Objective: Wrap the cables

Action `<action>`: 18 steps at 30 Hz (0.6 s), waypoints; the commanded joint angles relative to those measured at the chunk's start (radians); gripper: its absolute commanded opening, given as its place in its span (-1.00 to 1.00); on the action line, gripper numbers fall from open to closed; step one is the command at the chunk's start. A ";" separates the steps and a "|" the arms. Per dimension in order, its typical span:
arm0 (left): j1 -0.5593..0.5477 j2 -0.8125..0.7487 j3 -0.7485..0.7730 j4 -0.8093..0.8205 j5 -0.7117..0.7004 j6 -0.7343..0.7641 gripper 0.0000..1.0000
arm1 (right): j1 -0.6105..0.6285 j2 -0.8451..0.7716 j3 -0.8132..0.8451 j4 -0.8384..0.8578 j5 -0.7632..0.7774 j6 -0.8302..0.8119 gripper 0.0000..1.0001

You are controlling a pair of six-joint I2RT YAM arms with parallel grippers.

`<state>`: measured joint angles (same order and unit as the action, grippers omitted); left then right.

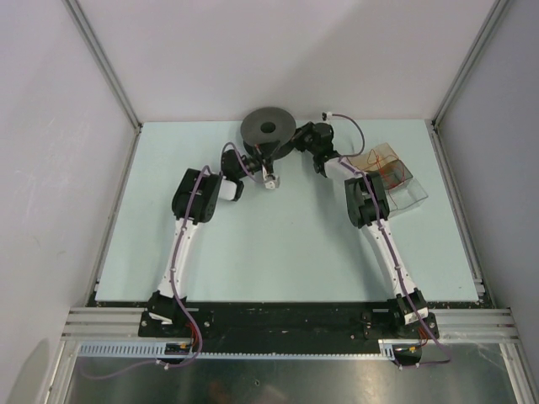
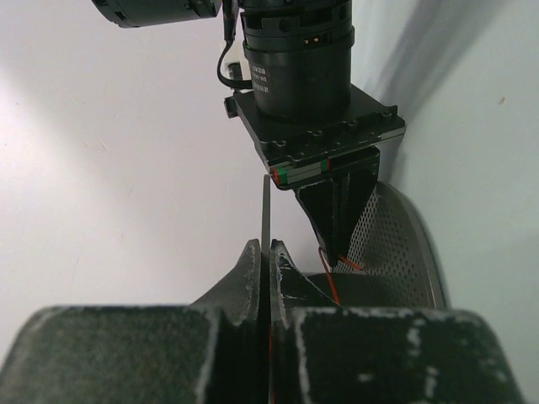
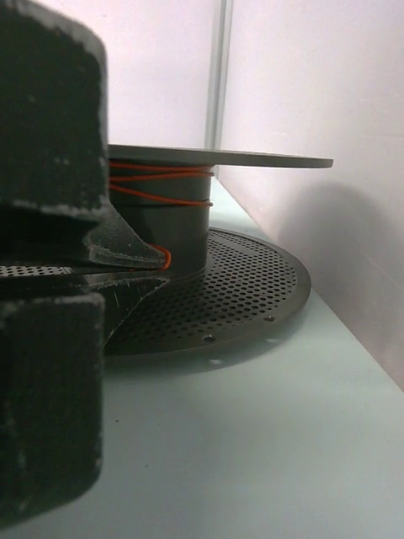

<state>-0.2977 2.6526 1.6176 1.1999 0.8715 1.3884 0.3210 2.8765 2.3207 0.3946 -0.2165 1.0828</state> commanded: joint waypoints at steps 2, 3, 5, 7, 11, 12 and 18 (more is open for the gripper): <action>-0.011 0.038 0.090 0.224 0.155 0.014 -0.79 | -0.044 0.060 0.070 0.003 0.166 0.022 -0.93; -0.009 0.038 0.086 0.224 0.159 0.018 -0.69 | -0.044 0.063 0.072 -0.001 0.166 0.024 -0.91; -0.008 0.024 0.065 0.225 0.169 0.024 -0.49 | -0.047 0.065 0.074 -0.012 0.169 0.029 -0.83; -0.007 0.005 0.036 0.226 0.177 0.028 -0.32 | -0.048 0.061 0.067 -0.017 0.173 0.022 -0.72; -0.008 -0.038 -0.054 0.237 0.211 0.047 -0.15 | -0.050 0.024 0.017 -0.021 0.170 0.007 -0.38; -0.008 -0.052 -0.083 0.243 0.223 0.053 -0.13 | -0.050 0.010 -0.004 -0.022 0.169 0.005 -0.28; -0.009 -0.136 -0.258 0.290 0.261 0.073 -0.05 | -0.048 -0.077 -0.103 -0.031 0.180 -0.034 0.08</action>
<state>-0.3038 2.6125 1.4448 1.2861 1.0687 1.4158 0.2840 2.8559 2.2864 0.4377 -0.0914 1.1042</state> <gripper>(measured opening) 0.468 0.511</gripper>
